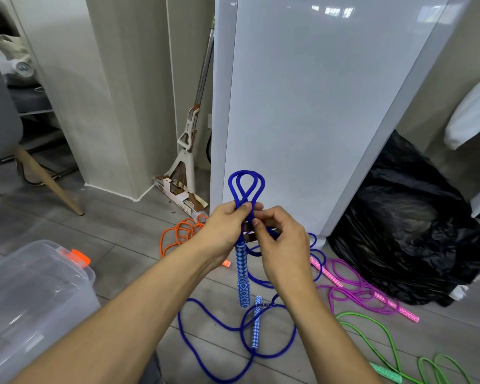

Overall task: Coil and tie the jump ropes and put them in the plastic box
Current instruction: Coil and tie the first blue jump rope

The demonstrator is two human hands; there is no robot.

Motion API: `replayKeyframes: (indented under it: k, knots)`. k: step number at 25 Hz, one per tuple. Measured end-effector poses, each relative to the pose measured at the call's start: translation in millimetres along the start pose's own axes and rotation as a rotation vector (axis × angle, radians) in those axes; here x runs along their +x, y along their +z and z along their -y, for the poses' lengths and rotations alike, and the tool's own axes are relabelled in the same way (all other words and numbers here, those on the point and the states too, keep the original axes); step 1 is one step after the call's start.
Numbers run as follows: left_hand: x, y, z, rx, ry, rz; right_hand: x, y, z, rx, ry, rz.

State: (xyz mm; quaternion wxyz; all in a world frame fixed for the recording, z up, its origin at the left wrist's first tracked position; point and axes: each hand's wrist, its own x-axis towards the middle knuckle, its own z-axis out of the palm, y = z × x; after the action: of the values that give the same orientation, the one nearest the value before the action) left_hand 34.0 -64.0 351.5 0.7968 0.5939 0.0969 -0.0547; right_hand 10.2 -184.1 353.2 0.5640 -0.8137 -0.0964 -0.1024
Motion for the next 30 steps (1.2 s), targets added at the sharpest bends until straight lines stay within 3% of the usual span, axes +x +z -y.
replayKeyframes:
  k: [4,7,11,15,19,21,25,26,30]
  knots:
    - [3,-1,-1,0.066,0.02,-0.067,5,-4,-4,-0.094,-0.013,0.072]
    - [9,-4,-5,-0.013,0.02,-0.187,8,-4,-7,-0.206,0.004,0.158]
    - [16,-15,-10,-0.177,0.037,-0.26,5,-8,-7,-0.294,0.076,0.13]
    - [26,-30,-15,-0.313,0.073,-0.383,11,-19,-10,-0.298,0.125,0.474]
    - [36,-54,-24,-0.294,0.147,-0.618,20,-49,-24,-0.368,0.271,0.61]
    - [38,-63,-25,-0.167,0.171,-0.722,25,-64,-31,-0.501,0.354,0.562]
    - [37,-57,-18,0.139,0.189,-0.716,28,-68,-30,-0.761,0.289,0.05]
    - [38,-55,-17,0.195,0.21,-0.671,26,-65,-27,-0.764,0.239,-0.011]
    - [33,-45,-15,0.347,0.19,-0.362,27,-53,-22,-0.432,0.117,0.077]
